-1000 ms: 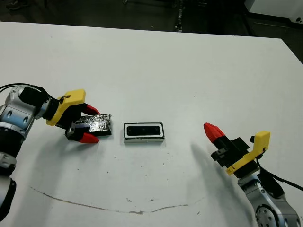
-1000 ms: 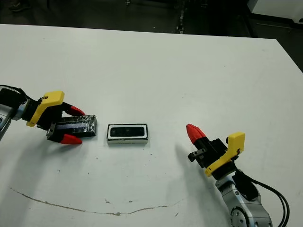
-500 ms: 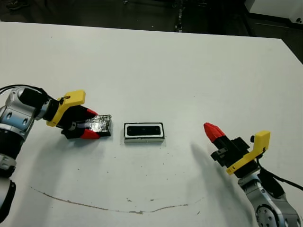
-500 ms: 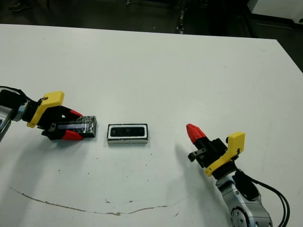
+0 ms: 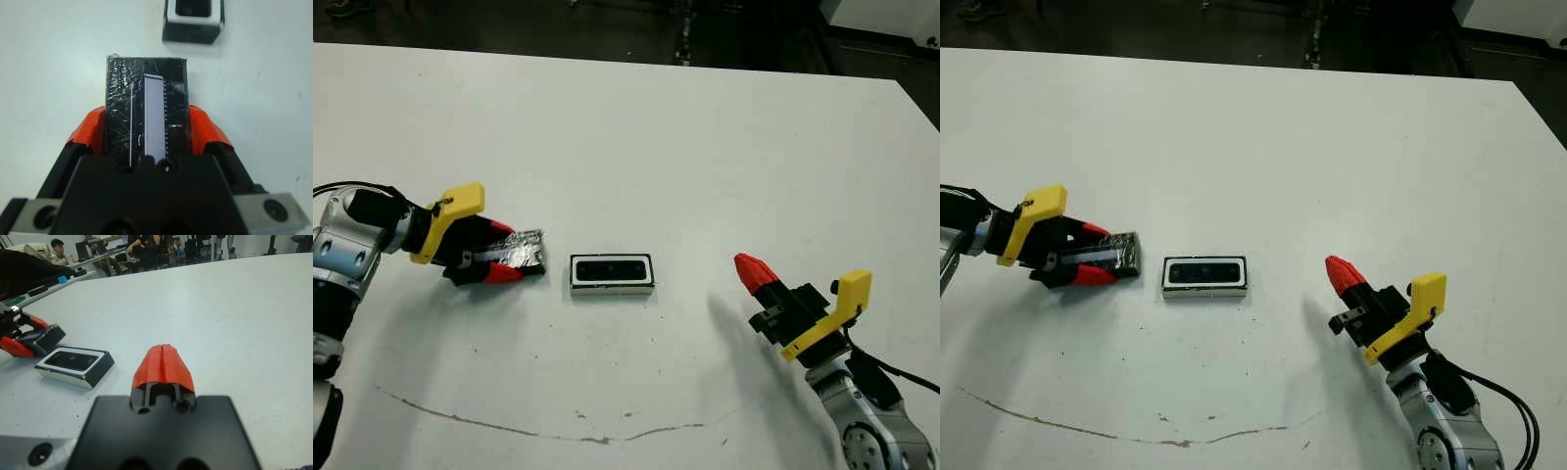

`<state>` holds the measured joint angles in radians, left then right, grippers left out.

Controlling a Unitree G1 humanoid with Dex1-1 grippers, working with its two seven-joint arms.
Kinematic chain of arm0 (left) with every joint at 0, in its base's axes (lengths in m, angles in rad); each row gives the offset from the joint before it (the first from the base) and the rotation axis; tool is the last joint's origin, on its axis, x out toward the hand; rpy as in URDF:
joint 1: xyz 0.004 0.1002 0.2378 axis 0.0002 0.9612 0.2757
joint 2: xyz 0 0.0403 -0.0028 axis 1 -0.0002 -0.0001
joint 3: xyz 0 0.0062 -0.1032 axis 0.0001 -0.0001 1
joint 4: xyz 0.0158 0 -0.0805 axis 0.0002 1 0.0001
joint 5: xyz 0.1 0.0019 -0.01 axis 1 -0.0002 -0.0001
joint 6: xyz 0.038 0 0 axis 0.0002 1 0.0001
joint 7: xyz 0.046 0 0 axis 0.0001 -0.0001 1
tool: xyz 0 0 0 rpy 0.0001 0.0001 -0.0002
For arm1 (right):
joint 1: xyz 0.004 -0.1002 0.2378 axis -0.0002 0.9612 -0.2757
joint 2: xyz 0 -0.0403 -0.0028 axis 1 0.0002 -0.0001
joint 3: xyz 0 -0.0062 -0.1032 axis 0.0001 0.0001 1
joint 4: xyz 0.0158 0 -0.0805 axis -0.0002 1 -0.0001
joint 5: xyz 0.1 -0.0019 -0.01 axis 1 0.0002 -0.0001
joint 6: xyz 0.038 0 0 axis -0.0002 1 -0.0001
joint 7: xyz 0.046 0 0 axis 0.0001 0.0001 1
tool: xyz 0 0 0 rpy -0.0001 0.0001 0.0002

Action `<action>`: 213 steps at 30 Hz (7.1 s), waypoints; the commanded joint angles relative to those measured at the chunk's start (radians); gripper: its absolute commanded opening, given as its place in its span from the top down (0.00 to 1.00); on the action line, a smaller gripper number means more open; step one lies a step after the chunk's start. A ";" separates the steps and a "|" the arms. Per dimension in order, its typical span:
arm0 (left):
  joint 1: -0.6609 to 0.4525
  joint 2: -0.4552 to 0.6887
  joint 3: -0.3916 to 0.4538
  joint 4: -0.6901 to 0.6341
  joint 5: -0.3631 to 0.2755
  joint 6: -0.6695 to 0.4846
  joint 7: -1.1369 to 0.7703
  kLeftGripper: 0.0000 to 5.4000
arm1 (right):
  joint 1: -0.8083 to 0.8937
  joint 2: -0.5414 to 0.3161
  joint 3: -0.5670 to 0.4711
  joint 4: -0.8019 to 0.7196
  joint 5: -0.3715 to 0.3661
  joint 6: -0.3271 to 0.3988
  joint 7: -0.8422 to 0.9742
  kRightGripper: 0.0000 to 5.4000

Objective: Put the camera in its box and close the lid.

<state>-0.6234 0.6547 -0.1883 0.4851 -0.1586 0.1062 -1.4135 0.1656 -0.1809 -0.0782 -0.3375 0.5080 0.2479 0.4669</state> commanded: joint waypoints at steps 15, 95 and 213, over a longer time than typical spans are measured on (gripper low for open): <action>0.068 -0.102 0.021 -0.199 -0.130 0.248 0.087 0.41 | 0.002 -0.006 0.004 0.011 -0.006 -0.009 0.006 1.00; 0.066 -0.448 -0.184 0.104 0.026 0.038 0.178 0.41 | -0.024 0.001 -0.095 0.000 0.092 0.024 -0.062 1.00; 0.091 -0.439 0.187 -0.594 -0.326 0.438 0.590 0.00 | -0.008 0.010 -0.077 0.002 0.061 0.017 -0.030 1.00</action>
<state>-0.5779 0.2359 -0.0257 -0.0788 -0.4711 0.5457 -0.8770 0.1533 -0.1648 -0.1507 -0.3384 0.5680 0.2637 0.4420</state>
